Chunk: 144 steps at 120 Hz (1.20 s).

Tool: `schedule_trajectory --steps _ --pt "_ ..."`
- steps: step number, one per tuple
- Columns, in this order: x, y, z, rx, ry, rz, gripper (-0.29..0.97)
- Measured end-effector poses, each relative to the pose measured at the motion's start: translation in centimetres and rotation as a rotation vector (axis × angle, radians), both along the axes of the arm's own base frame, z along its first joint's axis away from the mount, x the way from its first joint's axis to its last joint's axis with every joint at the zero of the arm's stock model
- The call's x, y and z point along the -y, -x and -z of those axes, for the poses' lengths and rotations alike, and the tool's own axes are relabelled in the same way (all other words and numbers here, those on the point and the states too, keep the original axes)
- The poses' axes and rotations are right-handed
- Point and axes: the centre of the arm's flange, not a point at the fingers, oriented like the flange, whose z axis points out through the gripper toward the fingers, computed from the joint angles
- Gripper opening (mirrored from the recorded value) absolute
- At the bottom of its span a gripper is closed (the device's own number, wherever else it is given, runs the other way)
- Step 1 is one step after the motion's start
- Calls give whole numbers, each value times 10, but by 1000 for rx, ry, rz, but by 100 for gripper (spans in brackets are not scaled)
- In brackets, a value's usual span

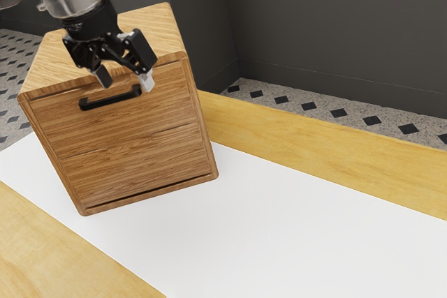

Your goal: Pull the drawer handle with one arm to open the drawer

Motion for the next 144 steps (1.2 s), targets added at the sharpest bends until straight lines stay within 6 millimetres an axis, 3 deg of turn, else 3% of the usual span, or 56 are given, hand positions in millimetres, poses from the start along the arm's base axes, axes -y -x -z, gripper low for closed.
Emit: schedule_trajectory --steps 7,21,28,46,78,100,122,144 --pt "7 0 2 -14 13 -67 68" --pt "47 3 4 -47 59 -194 68" --pt "56 5 5 -65 86 -281 68" --pt "47 10 5 -89 128 -525 68" --pt "51 15 7 -117 156 -803 68" --pt "39 44 10 -142 172 -955 68" --pt "43 92 22 -157 171 -908 68" --pt "47 110 38 -170 117 -686 68"
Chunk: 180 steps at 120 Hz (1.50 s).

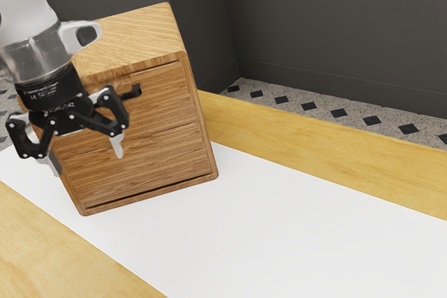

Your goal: Pull the drawer handle with one arm to open the drawer

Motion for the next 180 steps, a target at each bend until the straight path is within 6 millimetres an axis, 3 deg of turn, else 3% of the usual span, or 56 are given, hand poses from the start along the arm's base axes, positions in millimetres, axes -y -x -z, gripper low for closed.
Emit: schedule_trajectory --steps 24,107,126,152,180 --pt "2 -1 21 -18 -19 194 68" --pt "2 -6 27 109 -101 854 68" --pt "-10 -4 24 77 -214 951 68" --pt "-10 -17 38 28 -361 1130 68" --pt "-15 -28 31 25 -458 1222 68"
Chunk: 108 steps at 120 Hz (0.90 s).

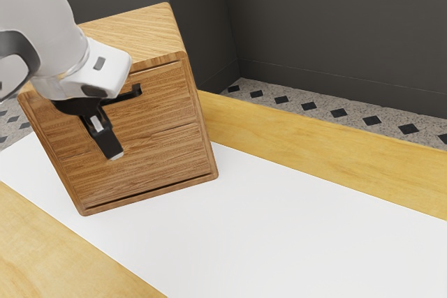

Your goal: Pull the drawer handle with one arm to open the drawer

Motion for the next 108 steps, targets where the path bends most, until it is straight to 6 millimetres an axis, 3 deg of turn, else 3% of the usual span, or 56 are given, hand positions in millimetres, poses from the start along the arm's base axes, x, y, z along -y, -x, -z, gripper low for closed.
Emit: schedule_trajectory --steps 24,108 --pt "-20 -21 3 2 -21 60 68" --pt "-66 -58 8 -6 -72 137 68"
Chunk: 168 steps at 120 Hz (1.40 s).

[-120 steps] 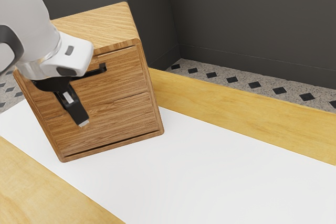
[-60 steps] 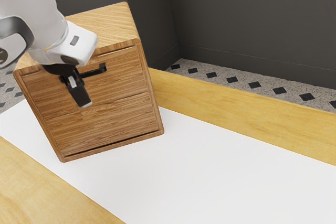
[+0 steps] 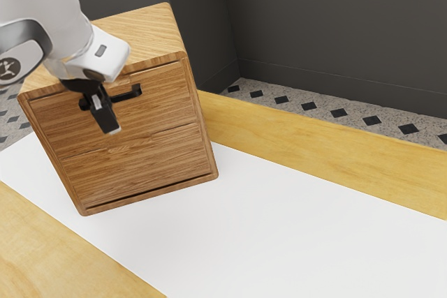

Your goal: Pull the drawer handle with one arm to open the drawer

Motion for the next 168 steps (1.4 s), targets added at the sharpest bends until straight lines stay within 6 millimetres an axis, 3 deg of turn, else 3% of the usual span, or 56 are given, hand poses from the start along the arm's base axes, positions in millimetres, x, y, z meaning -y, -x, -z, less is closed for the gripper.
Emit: schedule_trajectory --steps 52,100,168 --pt "-17 -9 0 1 -18 5 68" --pt "-23 -16 13 -25 -17 12 67" --pt "-21 -17 16 -33 -5 11 27"
